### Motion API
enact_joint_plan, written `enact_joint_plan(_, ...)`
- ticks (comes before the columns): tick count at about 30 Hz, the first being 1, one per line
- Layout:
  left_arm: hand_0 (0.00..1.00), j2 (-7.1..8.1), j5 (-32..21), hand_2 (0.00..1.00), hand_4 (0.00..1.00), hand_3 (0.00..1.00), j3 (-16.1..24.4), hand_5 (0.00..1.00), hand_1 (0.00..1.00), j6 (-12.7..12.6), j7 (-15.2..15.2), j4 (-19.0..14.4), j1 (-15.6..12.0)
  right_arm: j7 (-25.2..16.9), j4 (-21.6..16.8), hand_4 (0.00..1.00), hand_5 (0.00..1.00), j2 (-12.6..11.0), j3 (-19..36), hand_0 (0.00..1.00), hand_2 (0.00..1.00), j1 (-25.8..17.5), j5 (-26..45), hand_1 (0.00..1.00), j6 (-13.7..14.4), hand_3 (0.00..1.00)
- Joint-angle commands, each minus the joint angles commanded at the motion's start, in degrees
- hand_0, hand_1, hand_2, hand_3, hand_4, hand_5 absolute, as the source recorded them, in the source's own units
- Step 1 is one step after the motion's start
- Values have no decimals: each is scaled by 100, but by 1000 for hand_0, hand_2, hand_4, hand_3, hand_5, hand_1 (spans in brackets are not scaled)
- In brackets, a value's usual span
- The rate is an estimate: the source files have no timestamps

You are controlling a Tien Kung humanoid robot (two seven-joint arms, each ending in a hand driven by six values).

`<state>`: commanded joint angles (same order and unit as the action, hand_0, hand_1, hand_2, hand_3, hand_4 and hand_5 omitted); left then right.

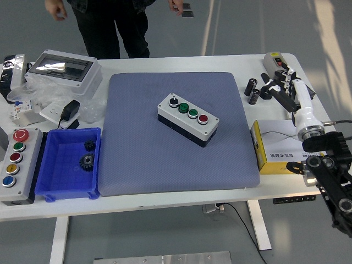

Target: Pick up the button,place it on the desk,press the button,press the button

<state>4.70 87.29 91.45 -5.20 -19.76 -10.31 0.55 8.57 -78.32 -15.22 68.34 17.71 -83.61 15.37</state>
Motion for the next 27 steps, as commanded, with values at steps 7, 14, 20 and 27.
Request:
enact_joint_plan(7,641,29,-73,539,620,607,-50,211,590,-5,-9,0,22,1452,153,998,608,250,-1024,925,983,865,-1547,944,-409,998)
enact_joint_plan(14,641,62,-89,539,621,607,-42,212,590,-20,-38,0,-3,2386,172,998,412,360,-1925,998,998,1423,-2964,998,-540,998)
enact_joint_plan(20,640,55,-103,540,621,608,-54,212,590,-19,-31,0,-2,2481,145,979,372,425,-2296,998,998,1490,-3610,998,-496,998)
enact_joint_plan(27,640,60,-130,539,622,608,-65,214,591,-22,-28,0,3,2415,197,985,384,468,-2484,998,998,1546,-3529,998,-371,998)
